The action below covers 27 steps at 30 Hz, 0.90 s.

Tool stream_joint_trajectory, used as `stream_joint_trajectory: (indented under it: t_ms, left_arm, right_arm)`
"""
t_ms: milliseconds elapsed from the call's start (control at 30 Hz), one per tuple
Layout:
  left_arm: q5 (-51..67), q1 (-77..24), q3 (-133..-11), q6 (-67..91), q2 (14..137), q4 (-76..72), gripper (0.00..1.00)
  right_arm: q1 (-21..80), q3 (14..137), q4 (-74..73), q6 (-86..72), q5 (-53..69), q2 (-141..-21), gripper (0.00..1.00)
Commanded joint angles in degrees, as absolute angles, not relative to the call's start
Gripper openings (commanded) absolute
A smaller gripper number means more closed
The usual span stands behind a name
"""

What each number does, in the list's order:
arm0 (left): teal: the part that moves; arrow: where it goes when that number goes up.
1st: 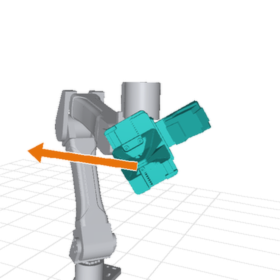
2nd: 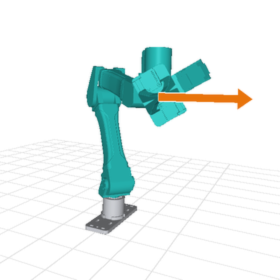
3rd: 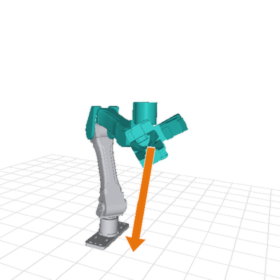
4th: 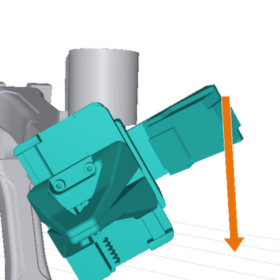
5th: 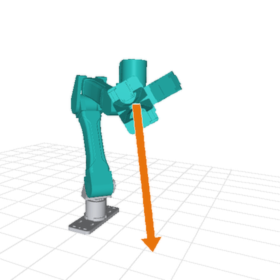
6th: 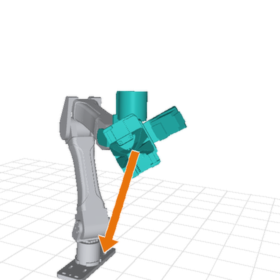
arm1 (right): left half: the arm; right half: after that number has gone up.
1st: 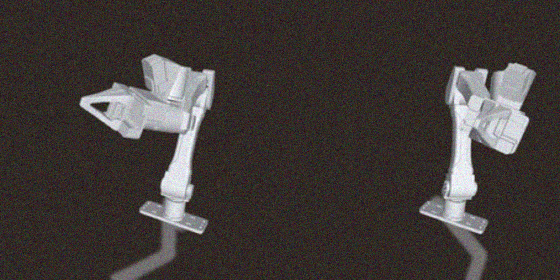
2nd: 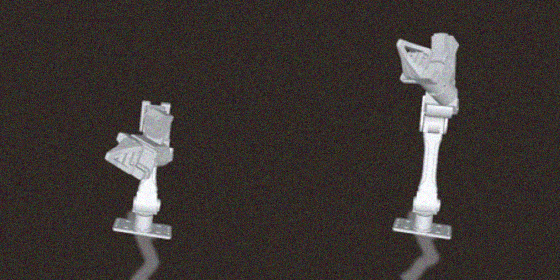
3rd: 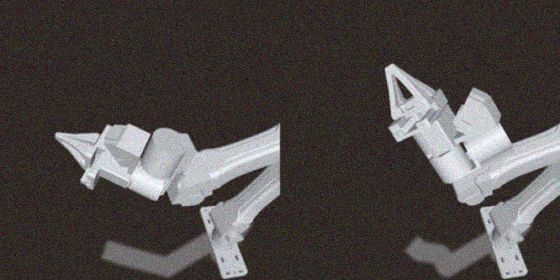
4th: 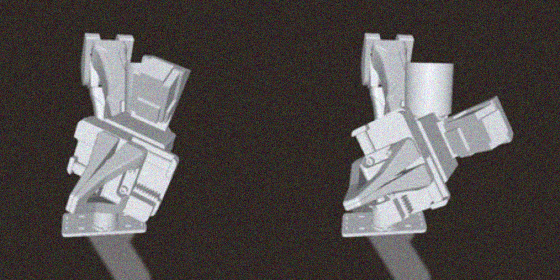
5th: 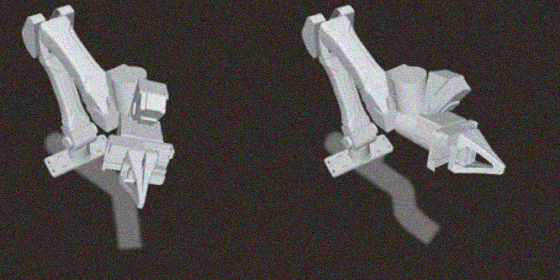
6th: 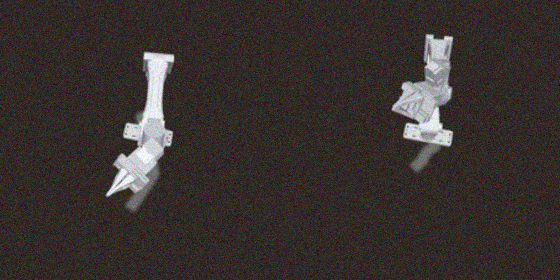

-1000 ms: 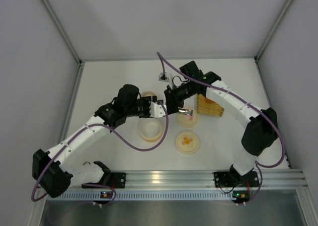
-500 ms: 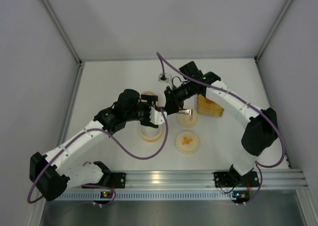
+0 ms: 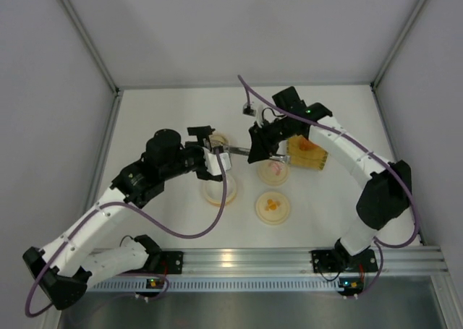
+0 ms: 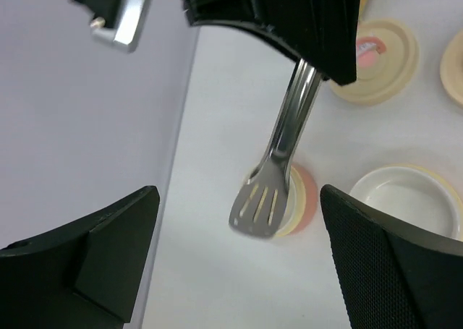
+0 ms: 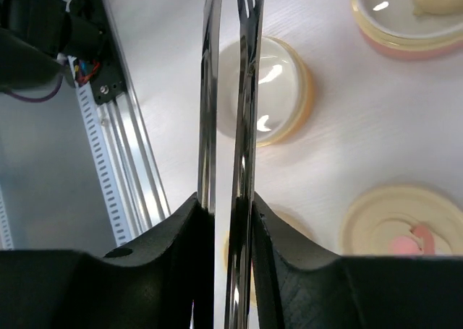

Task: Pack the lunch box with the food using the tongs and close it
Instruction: Adjust the clamp, then pick up the fake food from the plate.

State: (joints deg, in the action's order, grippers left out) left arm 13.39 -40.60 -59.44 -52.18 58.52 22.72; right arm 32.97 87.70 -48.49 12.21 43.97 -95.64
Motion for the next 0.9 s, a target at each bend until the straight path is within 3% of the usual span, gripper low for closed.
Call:
stream_joint_trajectory:
  t_ms: [0,300,433,867]
  left_arm:
    - [10.8,-40.8,-62.6,-46.9,52.1,23.6,0.98]
    - [-5.2,-39.4,-69.2,-25.4,50.6,31.7,0.98]
    - [-0.8,-33.1,-69.7,-14.8,53.2,37.0,0.98]
    - [3.2,-26.6,-65.5,-7.3,58.1,37.3,0.98]
  right_arm:
    - [26.7,87.5,-51.1,13.4,42.4,-89.8,0.31]
    - [15.0,88.9,-56.3,15.7,35.2,-85.8,0.38]
    - [11.7,88.9,-60.8,16.8,32.8,-84.1,0.46]
    - [4.0,82.9,-63.5,23.4,15.4,-74.8,0.46]
